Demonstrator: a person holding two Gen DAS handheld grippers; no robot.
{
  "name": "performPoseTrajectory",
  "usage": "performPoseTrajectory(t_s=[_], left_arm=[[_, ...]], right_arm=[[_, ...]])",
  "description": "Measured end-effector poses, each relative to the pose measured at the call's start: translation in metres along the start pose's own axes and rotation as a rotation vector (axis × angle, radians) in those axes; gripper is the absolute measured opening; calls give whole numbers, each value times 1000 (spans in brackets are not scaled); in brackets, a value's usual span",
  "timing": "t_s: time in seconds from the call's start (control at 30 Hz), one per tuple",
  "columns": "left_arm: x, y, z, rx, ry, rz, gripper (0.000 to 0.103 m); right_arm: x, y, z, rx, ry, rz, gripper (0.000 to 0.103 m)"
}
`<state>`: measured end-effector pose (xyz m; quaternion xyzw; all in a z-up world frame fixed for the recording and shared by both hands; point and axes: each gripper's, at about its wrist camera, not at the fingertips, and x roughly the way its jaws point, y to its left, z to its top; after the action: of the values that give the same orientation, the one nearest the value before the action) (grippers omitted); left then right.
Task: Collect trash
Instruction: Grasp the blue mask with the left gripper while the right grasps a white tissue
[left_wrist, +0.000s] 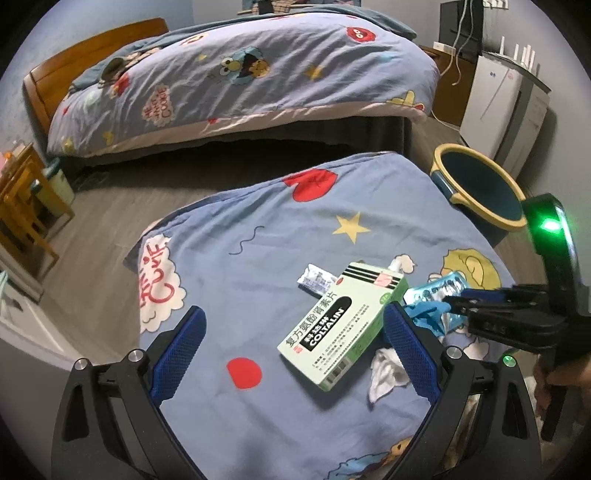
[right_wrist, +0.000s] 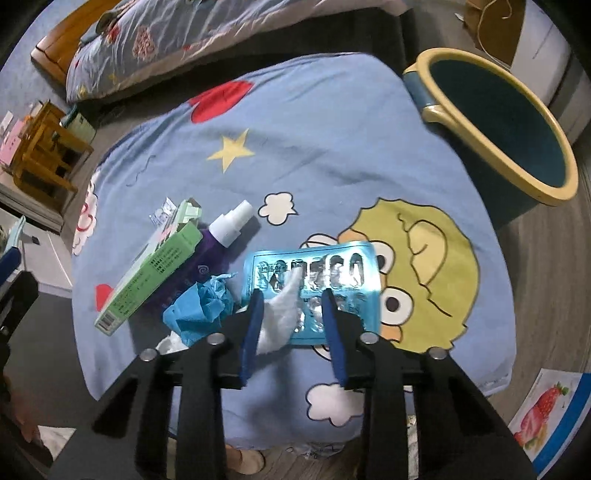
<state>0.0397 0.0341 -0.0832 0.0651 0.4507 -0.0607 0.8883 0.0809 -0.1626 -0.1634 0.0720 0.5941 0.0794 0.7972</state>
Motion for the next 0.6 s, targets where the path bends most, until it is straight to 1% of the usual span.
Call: performPoseTrajectory(t_s=[0.13,0.2,0.23,0.27,0.4,0.6], left_arm=[[3,-2,-2,10,8,-11,96],[4,-3,-1,9,9,-17,96],[4,-4,-1,9,10,-24,96],[5,-5,-1,10,11,-26,96],[7,-12,0,21,10,-42,96],[8,-30,2,40,10,-99,96]], right_arm=[[8,1,4,9,9,39,20],[13,1,5,11,26,58,5],[14,1,6,14,32,71,4],[13,0,6,17,31,81,4],[-3,0,12,16,-17,93,3],[-42,0,28,-26,-55,69,3]])
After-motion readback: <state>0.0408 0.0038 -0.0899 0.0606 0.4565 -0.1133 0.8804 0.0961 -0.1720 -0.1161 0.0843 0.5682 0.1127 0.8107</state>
